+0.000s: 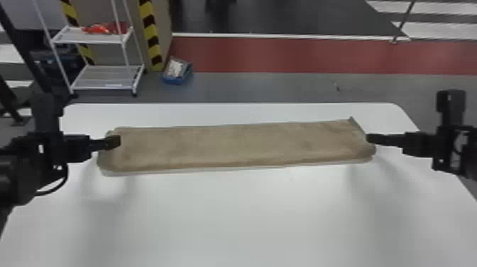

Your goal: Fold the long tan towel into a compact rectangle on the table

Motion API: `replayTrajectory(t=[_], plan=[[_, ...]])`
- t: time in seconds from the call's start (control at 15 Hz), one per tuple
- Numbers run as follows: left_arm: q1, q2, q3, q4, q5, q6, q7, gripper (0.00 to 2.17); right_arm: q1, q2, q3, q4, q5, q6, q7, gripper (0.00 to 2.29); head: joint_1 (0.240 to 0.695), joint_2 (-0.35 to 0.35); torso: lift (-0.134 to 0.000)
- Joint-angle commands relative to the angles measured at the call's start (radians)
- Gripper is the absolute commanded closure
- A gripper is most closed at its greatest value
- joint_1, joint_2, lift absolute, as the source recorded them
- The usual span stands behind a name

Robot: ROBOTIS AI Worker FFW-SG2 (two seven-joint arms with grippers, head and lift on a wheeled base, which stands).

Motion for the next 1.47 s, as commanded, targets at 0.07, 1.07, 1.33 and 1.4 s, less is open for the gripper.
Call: replayTrajectory(t=[0.07,1.07,1.33,1.4], plan=[[0.039,0.001,0.012,-0.020,0.022,0.014,-0.015,0.08,0.027,-0.001,-0.002,-0.016,0.000,0.014,0.004,0.34,0.695,-0.035,-0.128],[0.106,0.000,0.042,-0.111,0.036,0.084,-0.049,0.45,0.041,0.011,-0.005,-0.039,0.003,0.008,0.018,0.59,0.695,-0.033,-0.128],[0.089,0.009,0.052,-0.119,0.033,0.222,-0.086,0.64,0.031,0.013,0.003,-0.037,0.012,0.017,0.020,0.79,0.695,-0.040,-0.128],[0.089,0.009,0.054,-0.120,0.033,0.222,-0.086,0.65,0.031,0.013,0.000,-0.037,0.012,0.023,0.021,0.79,0.695,-0.040,-0.128]])
